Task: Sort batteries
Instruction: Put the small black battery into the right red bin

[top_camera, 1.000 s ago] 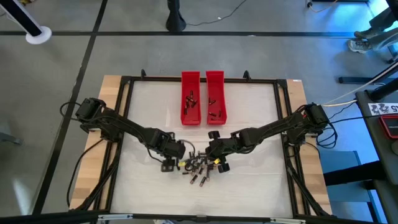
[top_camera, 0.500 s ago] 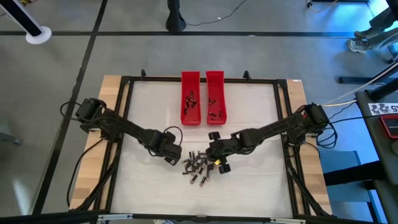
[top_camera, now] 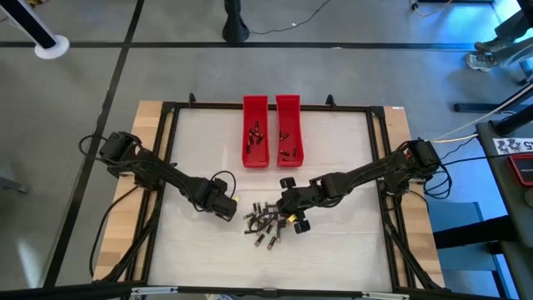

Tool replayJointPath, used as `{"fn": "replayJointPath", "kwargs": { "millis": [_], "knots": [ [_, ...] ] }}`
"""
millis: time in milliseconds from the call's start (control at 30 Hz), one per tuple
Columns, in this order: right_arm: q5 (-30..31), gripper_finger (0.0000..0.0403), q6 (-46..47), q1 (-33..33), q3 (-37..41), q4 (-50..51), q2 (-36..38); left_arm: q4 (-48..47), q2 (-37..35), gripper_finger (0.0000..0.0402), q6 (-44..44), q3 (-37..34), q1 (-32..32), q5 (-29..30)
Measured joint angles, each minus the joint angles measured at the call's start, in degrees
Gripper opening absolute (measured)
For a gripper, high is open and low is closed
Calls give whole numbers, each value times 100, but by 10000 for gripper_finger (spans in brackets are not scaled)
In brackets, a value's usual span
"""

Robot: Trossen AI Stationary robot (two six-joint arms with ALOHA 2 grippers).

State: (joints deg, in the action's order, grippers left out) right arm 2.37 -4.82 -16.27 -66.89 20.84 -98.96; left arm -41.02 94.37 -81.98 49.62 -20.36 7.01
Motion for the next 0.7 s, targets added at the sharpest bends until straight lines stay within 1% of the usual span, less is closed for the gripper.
{"fn": "replayJointPath", "kwargs": {
  "millis": [100,367,433,500,700],
  "knots": [
    [0,163,0,0,0,-10,-2,-25,-2,154,173,-23,0,-2],
    [0,163,0,0,0,-17,-2,-43,9,40,699,-28,4,-11],
    [0,163,0,0,0,-17,-1,-43,11,18,762,-28,4,-11],
    [0,163,0,0,0,-15,-2,-43,11,14,856,-30,4,-9],
    [0,163,2,0,0,20,-2,-41,-38,18,1020,-32,28,0]
  ]
}}
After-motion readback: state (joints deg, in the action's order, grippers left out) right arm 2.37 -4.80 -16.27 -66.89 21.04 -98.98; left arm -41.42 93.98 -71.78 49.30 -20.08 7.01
